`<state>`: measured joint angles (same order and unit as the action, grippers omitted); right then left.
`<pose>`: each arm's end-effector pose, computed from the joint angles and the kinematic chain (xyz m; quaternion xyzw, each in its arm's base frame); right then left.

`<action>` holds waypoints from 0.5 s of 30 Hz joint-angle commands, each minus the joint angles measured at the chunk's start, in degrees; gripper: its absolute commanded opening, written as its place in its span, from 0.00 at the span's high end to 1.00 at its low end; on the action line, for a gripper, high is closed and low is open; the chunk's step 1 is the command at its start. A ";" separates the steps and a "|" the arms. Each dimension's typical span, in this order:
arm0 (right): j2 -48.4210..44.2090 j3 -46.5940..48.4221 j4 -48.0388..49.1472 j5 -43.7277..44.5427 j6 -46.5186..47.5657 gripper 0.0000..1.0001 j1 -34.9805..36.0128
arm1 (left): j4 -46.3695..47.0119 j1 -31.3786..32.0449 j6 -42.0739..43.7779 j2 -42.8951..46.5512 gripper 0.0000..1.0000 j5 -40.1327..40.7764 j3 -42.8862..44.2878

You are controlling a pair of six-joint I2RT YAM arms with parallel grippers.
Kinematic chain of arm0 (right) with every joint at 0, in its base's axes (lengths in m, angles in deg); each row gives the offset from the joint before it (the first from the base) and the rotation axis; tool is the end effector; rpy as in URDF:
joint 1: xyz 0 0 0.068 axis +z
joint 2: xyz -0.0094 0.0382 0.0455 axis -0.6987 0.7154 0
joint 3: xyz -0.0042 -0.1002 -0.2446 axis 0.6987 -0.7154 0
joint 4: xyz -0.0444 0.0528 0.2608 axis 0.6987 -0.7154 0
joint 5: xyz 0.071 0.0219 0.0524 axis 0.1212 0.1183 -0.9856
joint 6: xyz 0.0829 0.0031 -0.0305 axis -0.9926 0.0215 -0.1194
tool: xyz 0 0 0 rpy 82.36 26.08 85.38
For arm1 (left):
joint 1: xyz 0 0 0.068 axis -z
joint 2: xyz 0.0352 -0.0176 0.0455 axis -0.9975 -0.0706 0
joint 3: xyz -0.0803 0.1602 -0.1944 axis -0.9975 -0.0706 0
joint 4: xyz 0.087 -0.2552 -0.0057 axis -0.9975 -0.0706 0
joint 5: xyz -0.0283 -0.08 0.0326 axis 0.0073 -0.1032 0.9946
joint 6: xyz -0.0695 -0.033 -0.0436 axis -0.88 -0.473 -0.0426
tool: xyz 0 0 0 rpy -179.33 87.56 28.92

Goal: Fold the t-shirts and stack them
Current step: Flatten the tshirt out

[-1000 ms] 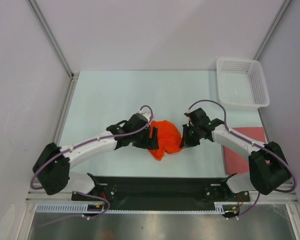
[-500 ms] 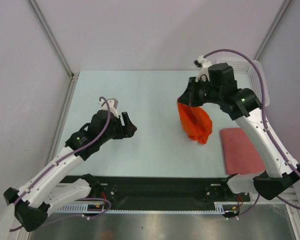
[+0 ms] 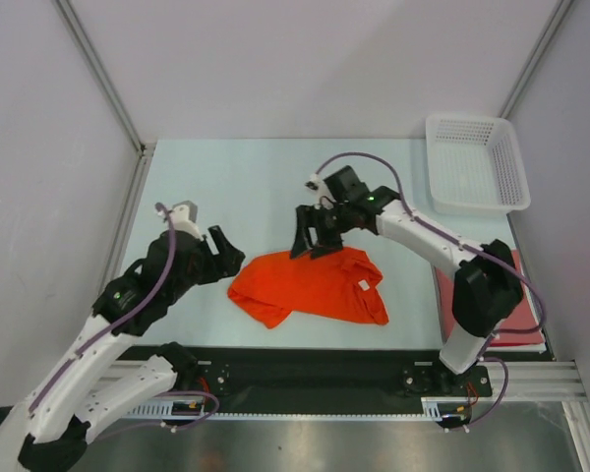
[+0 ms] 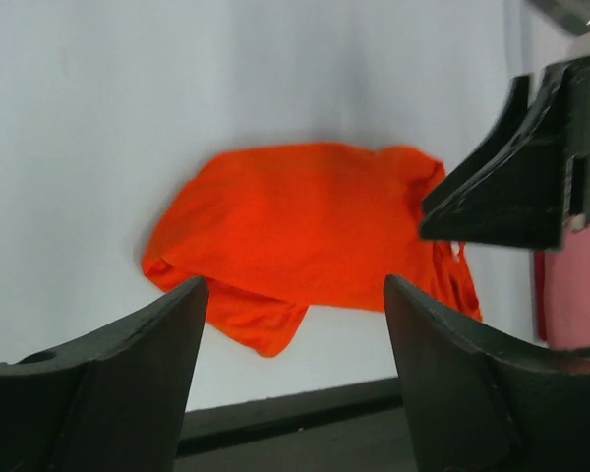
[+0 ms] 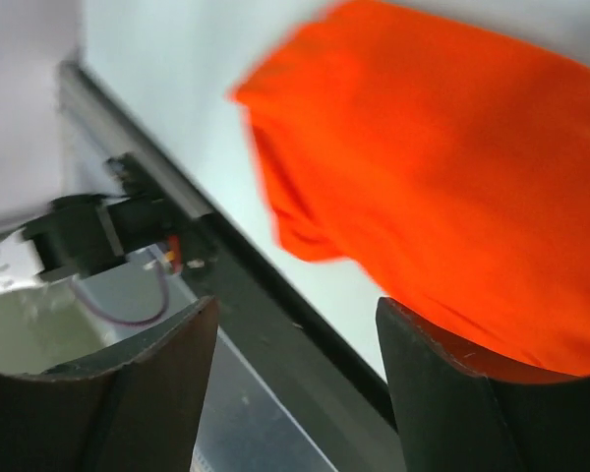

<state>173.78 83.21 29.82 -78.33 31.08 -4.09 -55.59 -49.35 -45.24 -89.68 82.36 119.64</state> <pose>0.2888 0.3007 0.2482 -0.2089 0.8841 0.3999 0.1220 0.1585 -0.0896 0.3250 -0.0953 0.8612 -0.1994 0.4578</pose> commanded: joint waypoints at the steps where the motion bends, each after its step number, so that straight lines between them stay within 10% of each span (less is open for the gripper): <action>1: -12.82 -7.51 -7.04 9.00 3.98 0.28 -5.76 | 2.66 -0.30 2.06 -7.01 0.24 -12.53 -3.36; 7: -25.76 -28.96 -12.24 18.07 5.04 0.34 -13.15 | 6.72 2.76 3.47 -18.08 0.44 -23.98 -7.05; 15: -31.67 -40.22 -10.13 20.86 -1.29 0.31 -12.54 | 8.30 6.91 -2.07 -25.84 0.39 -22.57 -13.64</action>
<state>142.92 44.30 18.87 -61.75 32.24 -17.18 -49.67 -42.49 -45.46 -114.86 60.83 107.62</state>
